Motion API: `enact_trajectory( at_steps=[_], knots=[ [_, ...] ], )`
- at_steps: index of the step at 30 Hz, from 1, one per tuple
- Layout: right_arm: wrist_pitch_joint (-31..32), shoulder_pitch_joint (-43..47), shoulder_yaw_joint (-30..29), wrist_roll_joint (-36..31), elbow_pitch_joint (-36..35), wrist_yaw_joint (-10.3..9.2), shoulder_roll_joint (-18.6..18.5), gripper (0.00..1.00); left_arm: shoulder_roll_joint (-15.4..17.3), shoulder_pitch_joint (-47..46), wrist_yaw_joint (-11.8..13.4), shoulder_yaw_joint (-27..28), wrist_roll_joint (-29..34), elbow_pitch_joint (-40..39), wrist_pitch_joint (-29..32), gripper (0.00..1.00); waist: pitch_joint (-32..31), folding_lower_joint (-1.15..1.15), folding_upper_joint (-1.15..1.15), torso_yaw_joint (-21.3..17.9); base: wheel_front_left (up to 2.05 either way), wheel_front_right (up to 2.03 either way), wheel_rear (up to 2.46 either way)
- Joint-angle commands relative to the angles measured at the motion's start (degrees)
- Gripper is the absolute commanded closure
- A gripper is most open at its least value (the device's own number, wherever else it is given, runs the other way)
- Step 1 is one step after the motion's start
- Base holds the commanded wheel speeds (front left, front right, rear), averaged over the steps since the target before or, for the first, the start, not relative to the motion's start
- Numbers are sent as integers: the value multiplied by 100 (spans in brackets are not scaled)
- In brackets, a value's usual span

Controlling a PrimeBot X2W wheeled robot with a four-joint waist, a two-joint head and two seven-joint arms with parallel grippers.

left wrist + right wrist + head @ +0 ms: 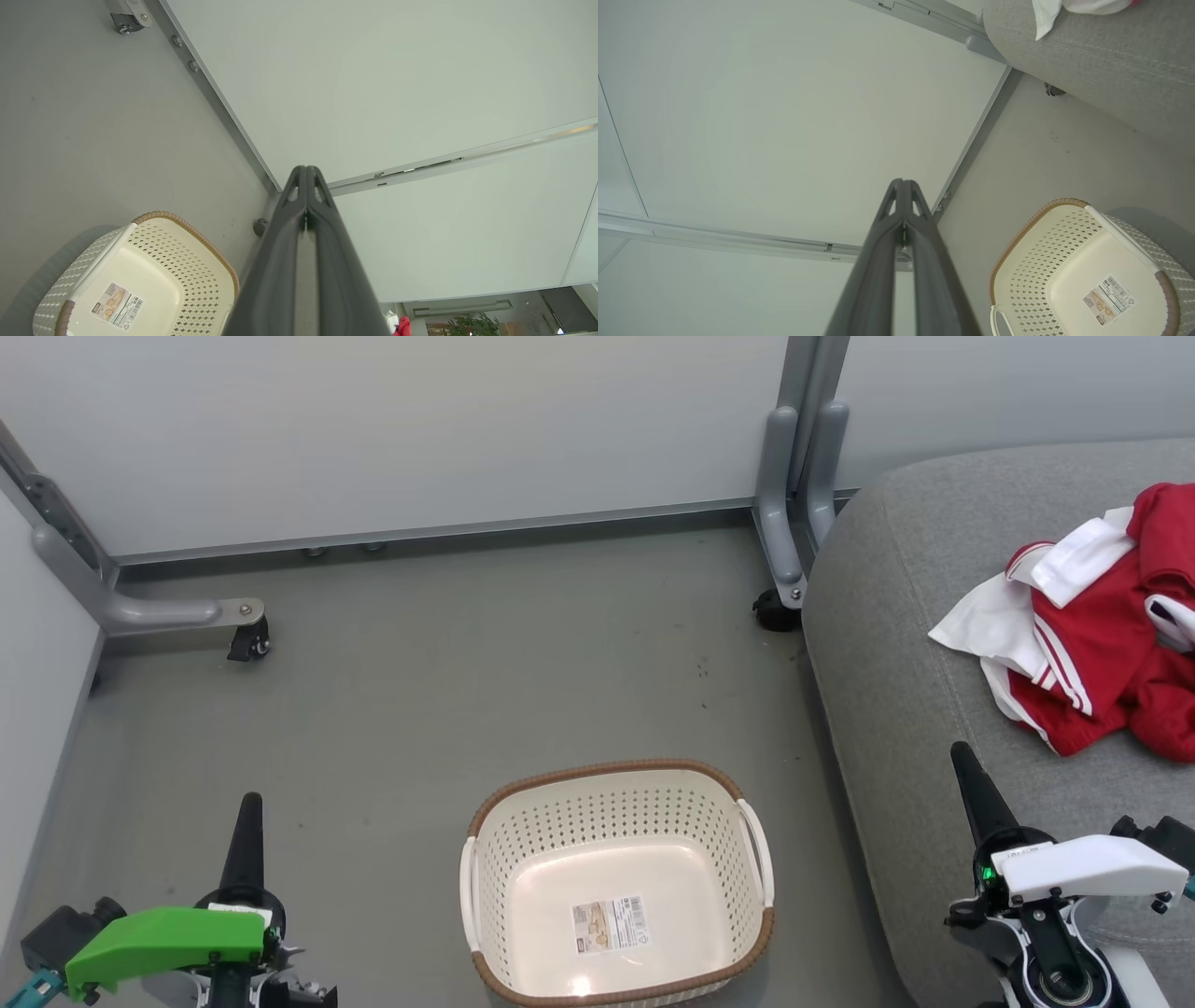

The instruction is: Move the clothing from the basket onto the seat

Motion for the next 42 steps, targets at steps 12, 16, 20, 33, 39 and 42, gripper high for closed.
enact_trajectory(
  at_steps=[12, 16, 20, 33, 39, 42],
  knots=[
    [122, -181, -103, 654, 122, 3, -9, 100, 6, -204, -63, 67, -682, 15, 172, 100, -37, 0, 0, 27, 0, 0, 0],
    [162, -204, -128, 832, 161, 3, -2, 100, 2, -234, -64, 83, -861, 27, 218, 100, -49, 0, 0, 35, 0, 0, 0],
    [191, -214, -154, 1002, 203, 3, 5, 100, 0, -245, -67, 100, -1042, 38, 268, 100, -61, 0, 0, 44, 0, 0, 0],
    [294, -288, -234, 1528, 327, 2, 25, 100, -10, -307, -102, 141, -1580, 70, 409, 100, -100, 0, 0, 72, 0, 0, 0],
    [338, -306, -267, 1745, 379, 2, 36, 100, -14, -344, -108, 157, -1818, 83, 471, 100, -117, 0, 0, 85, 0, 0, 0],
    [367, -318, -285, 1856, 405, 2, 42, 100, -15, -350, -116, 165, -1929, 89, 497, 100, -127, 0, 0, 92, 0, 0, 0]
  ],
)
